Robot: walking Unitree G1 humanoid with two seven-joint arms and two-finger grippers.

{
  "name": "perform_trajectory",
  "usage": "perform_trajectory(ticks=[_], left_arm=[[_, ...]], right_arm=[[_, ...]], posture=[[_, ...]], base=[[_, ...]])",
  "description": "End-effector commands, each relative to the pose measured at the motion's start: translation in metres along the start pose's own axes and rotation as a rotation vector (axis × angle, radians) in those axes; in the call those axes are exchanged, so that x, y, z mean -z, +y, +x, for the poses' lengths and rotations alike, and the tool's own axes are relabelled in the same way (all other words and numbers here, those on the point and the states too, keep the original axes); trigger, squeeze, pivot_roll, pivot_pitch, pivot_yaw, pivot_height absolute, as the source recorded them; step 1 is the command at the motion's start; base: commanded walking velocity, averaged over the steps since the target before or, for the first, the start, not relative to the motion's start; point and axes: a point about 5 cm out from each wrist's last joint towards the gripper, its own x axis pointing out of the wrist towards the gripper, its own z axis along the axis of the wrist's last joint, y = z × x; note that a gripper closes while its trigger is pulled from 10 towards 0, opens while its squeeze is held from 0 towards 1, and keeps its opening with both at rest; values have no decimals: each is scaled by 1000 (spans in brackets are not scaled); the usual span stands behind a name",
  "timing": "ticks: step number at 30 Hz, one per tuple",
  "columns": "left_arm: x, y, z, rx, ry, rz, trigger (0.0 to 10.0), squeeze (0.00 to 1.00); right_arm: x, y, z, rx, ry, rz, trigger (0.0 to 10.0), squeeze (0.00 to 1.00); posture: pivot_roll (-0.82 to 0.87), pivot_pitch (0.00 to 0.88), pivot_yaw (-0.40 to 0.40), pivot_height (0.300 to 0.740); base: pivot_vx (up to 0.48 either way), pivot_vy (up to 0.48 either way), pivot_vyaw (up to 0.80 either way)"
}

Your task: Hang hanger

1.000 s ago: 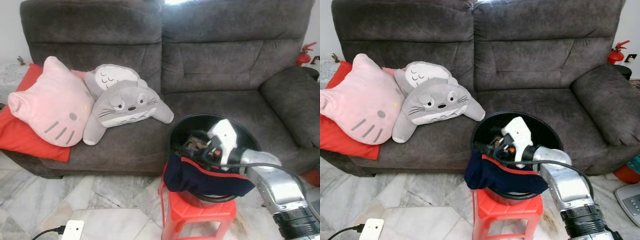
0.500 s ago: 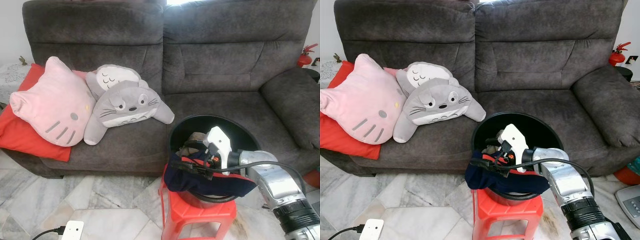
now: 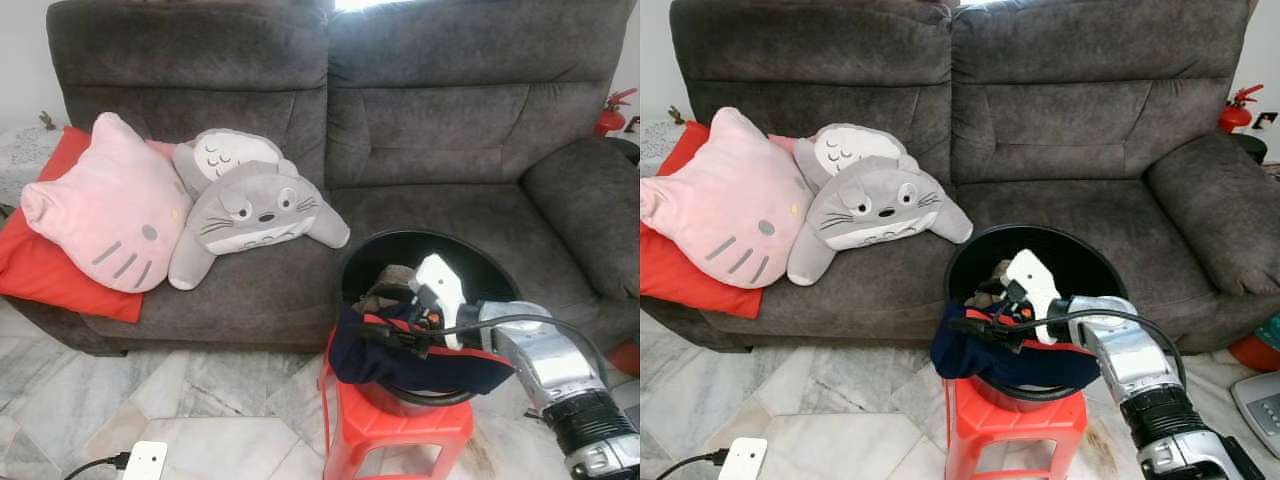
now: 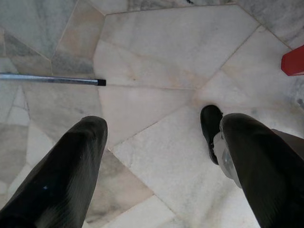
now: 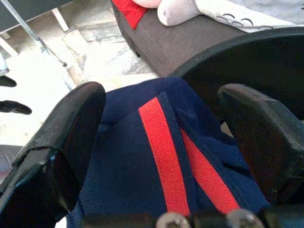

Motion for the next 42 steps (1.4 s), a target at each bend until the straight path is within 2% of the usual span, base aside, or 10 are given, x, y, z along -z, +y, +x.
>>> perform_trajectory(ticks=[1,6,17,24,37,38,39,40,41,42], left_arm=[[3,2,-1,-10,9,-8,10000,0],[3,1,0,-8,8,-12,10000,0],[2,1,0,-5,10,-14,10000,0],[2,1,0,-3,11,-9,10000,0],[1,1,0,-1,11,-1,10000,0],[1,1,0,-1,11,0,10000,0],[1,1,0,-1,11,0,10000,0],[1,1,0,-1,11,0,10000,0],[1,1,0,0,11,3,10000,0],[1,1,0,0,11,4,10000,0]], right_arm=[[-5,0,0,-28,-34,11,10000,0],[-5,2,-1,-69,-55,31,10000,0],[1,1,-2,-53,-36,75,10000,0],[4,11,-4,-99,-32,86,10000,0],[11,10,-19,-41,1,72,10000,0],[11,10,-20,-36,1,73,9412,0],[11,10,-21,-33,1,74,4588,0],[11,10,-21,-33,1,74,4588,0],[12,11,-23,-30,1,72,0,0],[12,12,-24,-30,0,71,0,0]], posture=[[-185,23,30,740],[-182,25,28,740],[-182,30,23,740],[-188,37,27,740],[-197,42,32,740],[-198,41,32,740],[-198,41,32,740],[-198,41,32,740],[-201,42,35,740],[-201,42,35,740]], base=[[0,0,0],[0,0,0],[0,0,0],[0,0,0],[0,0,0],[0,0,0],[0,0,0],[0,0,0],[0,0,0],[0,0,0]])
